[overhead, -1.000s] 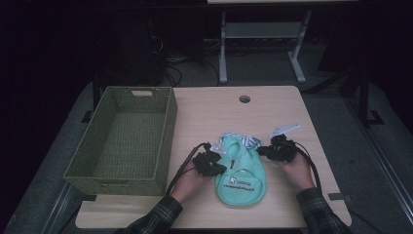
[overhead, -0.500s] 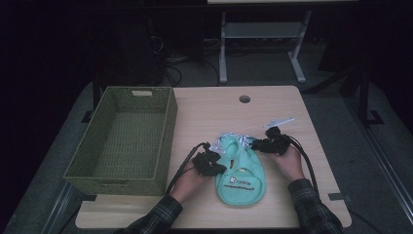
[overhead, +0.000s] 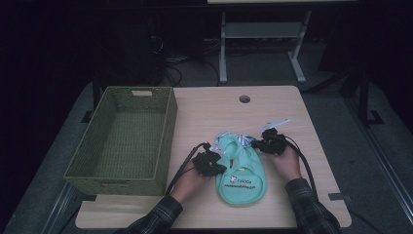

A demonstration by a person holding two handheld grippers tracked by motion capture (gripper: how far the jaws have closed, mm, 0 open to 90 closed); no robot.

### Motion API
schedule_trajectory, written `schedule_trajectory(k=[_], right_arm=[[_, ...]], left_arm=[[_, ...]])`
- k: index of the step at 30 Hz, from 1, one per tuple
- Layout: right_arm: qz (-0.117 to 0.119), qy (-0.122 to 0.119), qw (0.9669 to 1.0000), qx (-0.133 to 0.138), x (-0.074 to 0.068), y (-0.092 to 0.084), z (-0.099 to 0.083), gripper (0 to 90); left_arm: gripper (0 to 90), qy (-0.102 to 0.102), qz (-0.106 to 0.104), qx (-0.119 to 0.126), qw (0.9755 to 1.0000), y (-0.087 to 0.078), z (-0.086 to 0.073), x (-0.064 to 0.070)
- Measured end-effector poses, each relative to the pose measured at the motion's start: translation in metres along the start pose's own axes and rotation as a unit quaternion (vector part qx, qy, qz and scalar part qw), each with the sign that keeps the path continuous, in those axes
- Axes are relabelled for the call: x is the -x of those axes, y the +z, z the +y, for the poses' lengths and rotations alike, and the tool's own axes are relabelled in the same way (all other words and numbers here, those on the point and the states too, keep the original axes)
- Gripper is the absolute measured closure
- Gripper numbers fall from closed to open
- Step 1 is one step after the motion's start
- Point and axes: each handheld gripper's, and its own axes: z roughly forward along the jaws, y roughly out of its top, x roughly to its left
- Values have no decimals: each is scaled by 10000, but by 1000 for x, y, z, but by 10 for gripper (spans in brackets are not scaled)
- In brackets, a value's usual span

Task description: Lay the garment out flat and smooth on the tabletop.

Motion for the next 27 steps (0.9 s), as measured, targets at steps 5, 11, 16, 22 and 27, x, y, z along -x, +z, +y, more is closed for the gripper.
schedule_trajectory(k=[5,11,16,22,27], right_arm=[[-362,-107,9992,-128,14,-7,4,900],[-474,-57,9987,-200,26,3,-3,895],[-393,-77,9992,-46,21,-6,-1,841],[-128,-57,9997,213,10,-26,-1,882],[75,-72,9997,204,-5,-35,-10,899]], left_arm=[[894,4,27,12,10000,0,0,1],[894,-17,21,59,10000,1,0,1],[894,-27,7,84,10000,1,-1,1],[890,-36,-36,99,9999,1,-1,0],[838,-19,-18,83,10000,0,0,0]])
